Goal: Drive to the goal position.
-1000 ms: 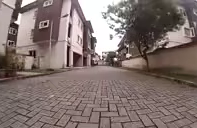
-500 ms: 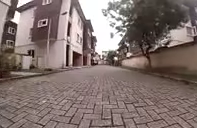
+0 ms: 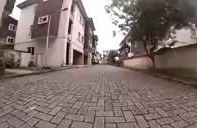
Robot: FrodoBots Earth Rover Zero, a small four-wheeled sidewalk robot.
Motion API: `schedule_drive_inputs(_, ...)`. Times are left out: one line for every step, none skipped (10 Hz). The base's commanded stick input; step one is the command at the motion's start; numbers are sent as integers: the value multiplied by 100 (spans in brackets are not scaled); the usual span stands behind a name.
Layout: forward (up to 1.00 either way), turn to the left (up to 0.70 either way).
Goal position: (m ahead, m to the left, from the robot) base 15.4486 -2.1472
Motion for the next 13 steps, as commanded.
schedule_drive_inputs(70, 0)
schedule_drive_inputs(70, 0)
schedule_drive_inputs(70, 0)
schedule_drive_inputs(70, 0)
schedule_drive_inputs(70, 0)
schedule_drive_inputs(70, 0)
schedule_drive_inputs(70, 0)
schedule_drive_inputs(70, 0)
schedule_drive_inputs(70, 0)
schedule_drive_inputs(70, 0)
schedule_drive_inputs(70, 0)
schedule_drive_inputs(70, 0)
schedule_drive_inputs(70, 0)
